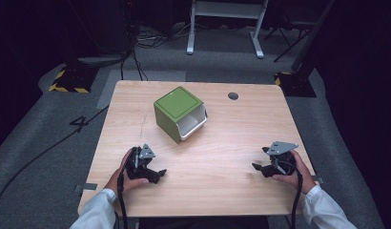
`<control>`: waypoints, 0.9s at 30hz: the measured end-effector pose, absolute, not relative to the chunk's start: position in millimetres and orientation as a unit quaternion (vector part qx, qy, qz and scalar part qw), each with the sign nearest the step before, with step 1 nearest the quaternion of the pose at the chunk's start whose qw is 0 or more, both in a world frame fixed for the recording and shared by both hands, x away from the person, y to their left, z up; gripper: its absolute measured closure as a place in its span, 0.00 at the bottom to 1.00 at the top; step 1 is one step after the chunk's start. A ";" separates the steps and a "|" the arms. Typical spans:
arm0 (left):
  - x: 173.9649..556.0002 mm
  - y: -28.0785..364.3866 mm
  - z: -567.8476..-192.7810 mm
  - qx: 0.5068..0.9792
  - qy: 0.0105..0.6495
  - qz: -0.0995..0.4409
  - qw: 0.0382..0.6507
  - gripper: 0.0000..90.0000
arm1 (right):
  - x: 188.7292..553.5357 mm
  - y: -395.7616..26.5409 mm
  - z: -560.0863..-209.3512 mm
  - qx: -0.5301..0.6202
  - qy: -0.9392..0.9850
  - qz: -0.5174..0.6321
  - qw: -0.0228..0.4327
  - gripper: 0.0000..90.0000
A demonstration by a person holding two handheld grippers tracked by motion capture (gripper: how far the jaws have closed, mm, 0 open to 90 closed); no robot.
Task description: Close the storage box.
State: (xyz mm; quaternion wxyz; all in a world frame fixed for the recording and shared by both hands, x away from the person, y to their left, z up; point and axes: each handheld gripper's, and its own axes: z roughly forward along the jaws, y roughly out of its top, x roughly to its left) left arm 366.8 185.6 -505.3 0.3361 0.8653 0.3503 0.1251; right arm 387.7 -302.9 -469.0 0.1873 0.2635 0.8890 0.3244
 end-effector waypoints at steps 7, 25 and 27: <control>366.7 185.7 -505.3 0.866 0.350 0.126 0.335 0.03 | 382.5 -330.3 -476.1 0.292 0.878 0.330 0.186 0.24; 366.6 185.7 -505.3 0.865 0.350 0.126 0.335 0.03 | 370.1 -386.9 -503.7 0.373 0.835 0.368 0.168 0.19; 366.6 185.7 -505.3 0.865 0.350 0.126 0.335 0.03 | 369.0 -388.5 -503.7 0.377 0.833 0.367 0.171 0.19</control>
